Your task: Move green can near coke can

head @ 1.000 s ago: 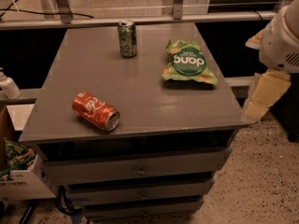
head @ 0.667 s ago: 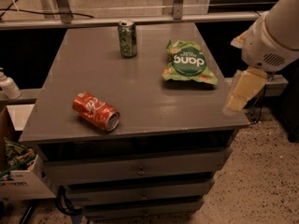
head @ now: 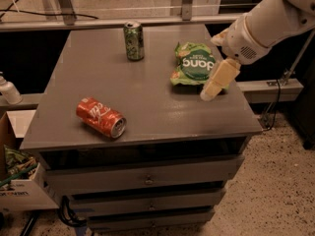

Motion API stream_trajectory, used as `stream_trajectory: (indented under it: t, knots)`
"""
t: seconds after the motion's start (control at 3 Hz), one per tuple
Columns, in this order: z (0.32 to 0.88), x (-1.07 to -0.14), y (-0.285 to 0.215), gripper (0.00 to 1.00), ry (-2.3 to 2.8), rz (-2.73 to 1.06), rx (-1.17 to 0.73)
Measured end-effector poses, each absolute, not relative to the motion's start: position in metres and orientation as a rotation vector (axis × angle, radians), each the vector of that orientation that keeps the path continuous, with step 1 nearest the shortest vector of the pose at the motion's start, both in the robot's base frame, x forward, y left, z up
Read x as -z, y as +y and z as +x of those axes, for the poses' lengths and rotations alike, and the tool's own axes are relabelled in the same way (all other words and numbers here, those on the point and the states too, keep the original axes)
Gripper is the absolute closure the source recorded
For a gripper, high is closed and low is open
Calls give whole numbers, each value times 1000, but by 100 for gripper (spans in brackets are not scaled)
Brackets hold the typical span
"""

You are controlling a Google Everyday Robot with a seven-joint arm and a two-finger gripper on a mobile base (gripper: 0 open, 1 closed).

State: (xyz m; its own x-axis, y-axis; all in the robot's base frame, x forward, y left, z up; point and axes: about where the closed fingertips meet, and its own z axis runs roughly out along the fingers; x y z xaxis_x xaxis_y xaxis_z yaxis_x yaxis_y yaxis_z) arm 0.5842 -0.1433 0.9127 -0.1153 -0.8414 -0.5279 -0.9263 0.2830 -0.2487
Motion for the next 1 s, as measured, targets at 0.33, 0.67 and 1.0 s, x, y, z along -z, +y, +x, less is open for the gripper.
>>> stream_trajectory:
  t: [0.33,0.67,1.0]
  knots:
    - [623,-910,-120,0,1894,-1535,-325]
    - [655,-904,-93,0,1820,-1482,-465]
    - [655,-903,-93,0,1820,-1482,-466]
